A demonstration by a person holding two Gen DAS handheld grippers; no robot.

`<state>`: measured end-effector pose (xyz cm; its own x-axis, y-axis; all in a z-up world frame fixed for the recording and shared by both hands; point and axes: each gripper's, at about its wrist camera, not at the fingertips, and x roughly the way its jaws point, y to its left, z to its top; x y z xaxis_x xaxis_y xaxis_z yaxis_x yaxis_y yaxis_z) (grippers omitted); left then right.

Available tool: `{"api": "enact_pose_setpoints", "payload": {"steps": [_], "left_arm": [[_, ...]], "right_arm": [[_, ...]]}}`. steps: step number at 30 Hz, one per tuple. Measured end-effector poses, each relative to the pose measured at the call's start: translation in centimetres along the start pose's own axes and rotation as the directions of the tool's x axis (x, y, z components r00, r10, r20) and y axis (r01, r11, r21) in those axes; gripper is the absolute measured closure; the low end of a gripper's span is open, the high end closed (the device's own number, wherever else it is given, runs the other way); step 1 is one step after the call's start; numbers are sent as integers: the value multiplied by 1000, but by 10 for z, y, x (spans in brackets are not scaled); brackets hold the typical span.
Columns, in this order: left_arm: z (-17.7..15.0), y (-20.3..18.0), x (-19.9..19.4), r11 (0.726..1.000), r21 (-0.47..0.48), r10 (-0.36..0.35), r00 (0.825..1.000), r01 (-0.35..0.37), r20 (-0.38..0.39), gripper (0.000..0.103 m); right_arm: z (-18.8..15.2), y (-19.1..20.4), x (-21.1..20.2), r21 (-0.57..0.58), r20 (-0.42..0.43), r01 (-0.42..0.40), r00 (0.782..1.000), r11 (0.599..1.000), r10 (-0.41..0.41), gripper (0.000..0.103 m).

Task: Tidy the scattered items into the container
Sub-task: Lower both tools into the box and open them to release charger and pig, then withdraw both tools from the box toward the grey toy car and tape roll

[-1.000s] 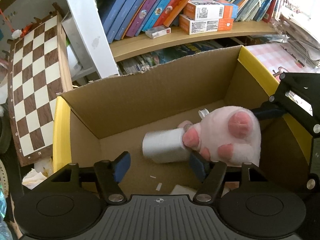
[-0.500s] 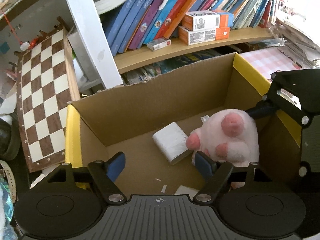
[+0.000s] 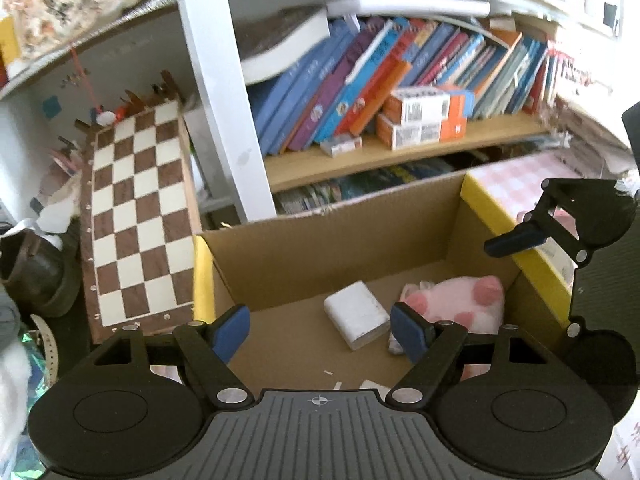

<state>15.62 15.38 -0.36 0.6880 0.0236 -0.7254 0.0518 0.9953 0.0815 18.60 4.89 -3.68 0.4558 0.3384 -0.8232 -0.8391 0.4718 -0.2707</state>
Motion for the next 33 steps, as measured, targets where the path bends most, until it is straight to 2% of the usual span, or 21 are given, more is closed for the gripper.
{"api": "enact_pose_setpoints", "payload": {"steps": [7,16,23,33], "left_arm": [[-6,0,-26,1000,-27,2,998,0,66,19],[-27,-2,-49,997,-80,11,996,-4,93,18],[-46,-10,-69,993,-115,16,993,-2,114,18],[-62,-21,-85,989,-147,31,991,-11,132,18]], "right_arm": [[-5,-4,-25,46,43,9,999,999,-11,3],[-14,1,-55,107,97,14,995,994,-24,3],[-32,5,-83,182,156,17,987,983,-46,3],[-64,6,-99,291,185,32,979,956,-90,2]]}}
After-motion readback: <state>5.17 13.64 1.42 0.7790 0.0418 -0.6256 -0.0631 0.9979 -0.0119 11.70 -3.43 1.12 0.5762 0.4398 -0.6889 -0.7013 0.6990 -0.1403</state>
